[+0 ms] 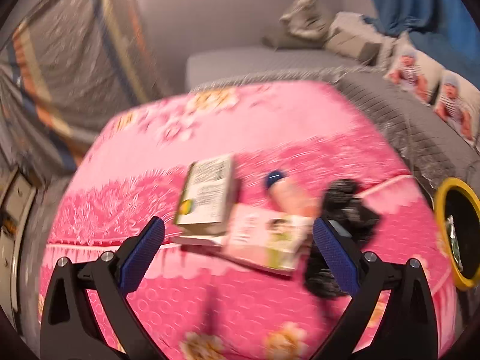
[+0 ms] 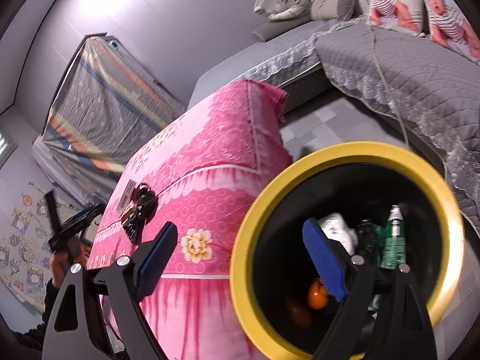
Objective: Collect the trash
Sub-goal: 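Grasp the white medicine box with rainbow circle with the left tool, then grasp the second black plastic bag bundle with the right tool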
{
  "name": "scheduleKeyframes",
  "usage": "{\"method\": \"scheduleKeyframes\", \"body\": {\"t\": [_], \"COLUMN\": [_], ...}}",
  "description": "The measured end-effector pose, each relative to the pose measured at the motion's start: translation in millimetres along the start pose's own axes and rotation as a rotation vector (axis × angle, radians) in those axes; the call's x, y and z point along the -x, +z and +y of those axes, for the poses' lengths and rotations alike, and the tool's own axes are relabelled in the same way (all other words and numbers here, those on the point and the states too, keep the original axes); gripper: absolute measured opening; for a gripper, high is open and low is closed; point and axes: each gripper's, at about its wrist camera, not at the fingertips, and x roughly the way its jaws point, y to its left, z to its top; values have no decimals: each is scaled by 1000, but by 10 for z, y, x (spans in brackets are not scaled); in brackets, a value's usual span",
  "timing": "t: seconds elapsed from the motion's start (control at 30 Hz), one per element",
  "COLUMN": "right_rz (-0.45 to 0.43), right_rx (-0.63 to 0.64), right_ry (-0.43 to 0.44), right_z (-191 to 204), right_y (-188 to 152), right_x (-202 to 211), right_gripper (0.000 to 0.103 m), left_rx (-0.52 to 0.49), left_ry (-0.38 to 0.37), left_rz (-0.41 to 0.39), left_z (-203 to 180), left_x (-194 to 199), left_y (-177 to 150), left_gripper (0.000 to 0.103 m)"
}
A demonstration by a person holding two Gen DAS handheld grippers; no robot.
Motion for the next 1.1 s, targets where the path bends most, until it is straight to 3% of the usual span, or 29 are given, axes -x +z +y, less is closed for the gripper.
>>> {"method": "scheduleKeyframes", "body": {"t": [0.2, 0.53, 0.57, 0.63, 0.7, 0.87, 1.1], "right_rz": [30, 56, 57, 64, 72, 101, 165], "right_rx": [42, 112, 117, 132, 147, 273, 460], "right_ry": [15, 54, 56, 64, 74, 85, 106], "right_z": [138, 244, 252, 313, 370, 774, 1594], "right_y": [-14, -48, -47, -49, -47, -12, 41], "right_x": [-163, -256, -260, -283, -294, -414, -976], "right_gripper": [82, 83, 83, 83, 83, 83, 83], "left_rx": [39, 68, 57, 48, 58, 57, 102], "left_ry": [-10, -33, -24, -14, -12, -12, -46], "left_rz": [92, 206, 204, 215, 223, 190, 69], "left_z": [314, 460, 456, 454, 483, 534, 718], "left_x": [-469, -1036, -1062, -1096, -1145, -978, -296], "left_y": [171, 292, 304, 315, 314, 273, 35], "left_gripper": [94, 94, 91, 64, 64, 62, 62]}}
